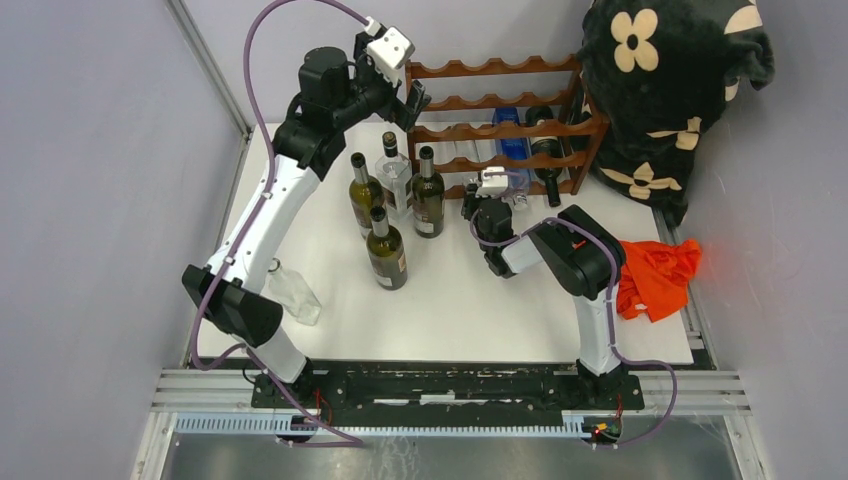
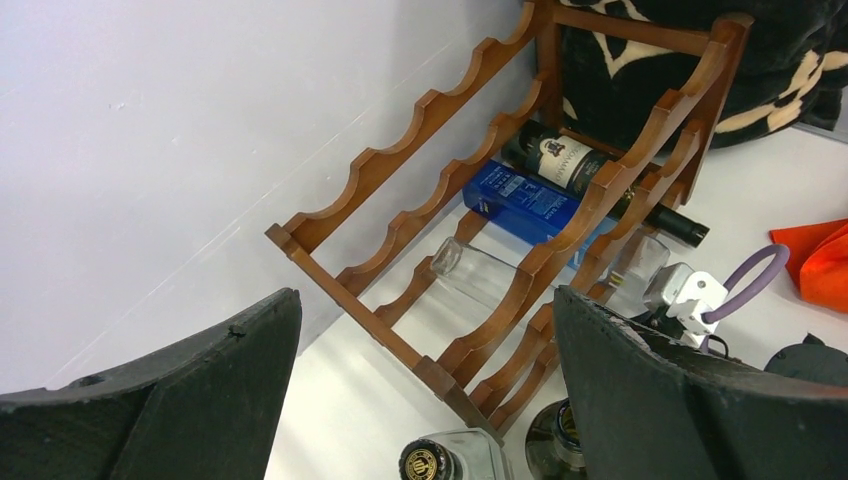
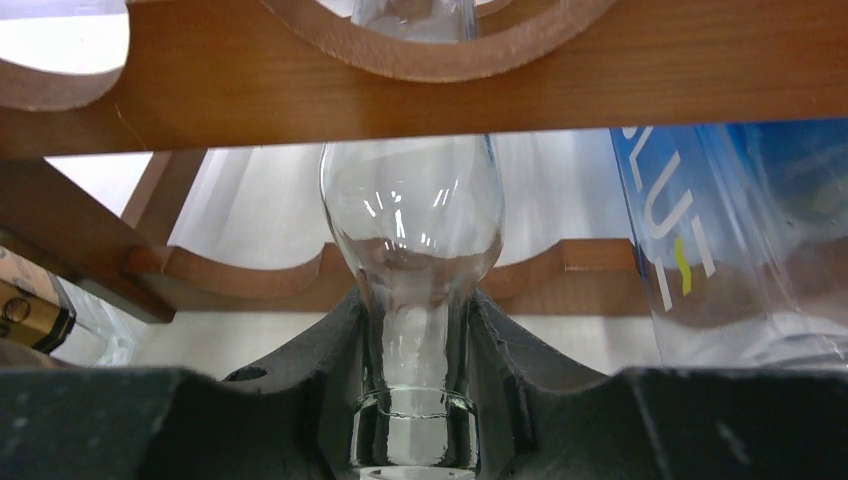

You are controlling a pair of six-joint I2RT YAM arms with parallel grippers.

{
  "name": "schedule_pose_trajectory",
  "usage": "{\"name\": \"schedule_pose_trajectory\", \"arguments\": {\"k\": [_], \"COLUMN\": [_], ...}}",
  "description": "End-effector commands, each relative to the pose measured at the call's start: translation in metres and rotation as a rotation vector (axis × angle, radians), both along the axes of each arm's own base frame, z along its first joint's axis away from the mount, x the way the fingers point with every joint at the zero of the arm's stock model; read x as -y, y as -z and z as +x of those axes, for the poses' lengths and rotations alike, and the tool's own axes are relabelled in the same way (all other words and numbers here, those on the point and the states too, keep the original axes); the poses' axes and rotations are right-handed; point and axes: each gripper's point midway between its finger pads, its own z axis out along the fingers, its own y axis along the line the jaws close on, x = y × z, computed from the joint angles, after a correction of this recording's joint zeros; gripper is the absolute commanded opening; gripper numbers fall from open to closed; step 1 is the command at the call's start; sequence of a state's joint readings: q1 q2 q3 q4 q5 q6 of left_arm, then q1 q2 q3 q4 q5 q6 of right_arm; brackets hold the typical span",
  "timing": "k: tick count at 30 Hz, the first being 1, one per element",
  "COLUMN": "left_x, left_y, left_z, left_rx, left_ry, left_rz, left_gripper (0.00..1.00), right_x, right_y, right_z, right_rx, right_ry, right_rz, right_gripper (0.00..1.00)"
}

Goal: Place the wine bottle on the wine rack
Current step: Place the wine bottle in the wine rack.

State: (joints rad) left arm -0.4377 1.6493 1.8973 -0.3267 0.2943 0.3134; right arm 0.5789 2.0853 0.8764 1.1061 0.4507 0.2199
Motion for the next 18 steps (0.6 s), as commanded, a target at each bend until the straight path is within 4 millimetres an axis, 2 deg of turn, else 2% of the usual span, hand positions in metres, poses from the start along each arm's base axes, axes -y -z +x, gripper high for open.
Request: {"name": "schedule_pose_trajectory", "arguments": {"k": [1, 14, 18], "left_x": [0.004, 0.007, 0.006], "left_y": [-0.015, -0.008, -0.008], "left_z": [0.000, 0.004, 0.004], "left_rx": [0.012, -0.012, -0.012], "left_ry": [0.025, 0.034, 0.032], "left_rz": [-0.070, -0.070, -0.070], "left_gripper": [1.00, 1.00, 1.00], "right_x": [-0.008, -0.011, -0.009], "right_y": [-0.072, -0.070, -0.062], "right_z": [0.021, 0.039, 0.045], "right_rx": [0.222, 0.183, 0.139], "right_ry": [0.037, 0.065, 0.072], "right_rz": [0.142, 0.167, 0.176], "right_gripper": [0.00, 0.00, 0.00]}}
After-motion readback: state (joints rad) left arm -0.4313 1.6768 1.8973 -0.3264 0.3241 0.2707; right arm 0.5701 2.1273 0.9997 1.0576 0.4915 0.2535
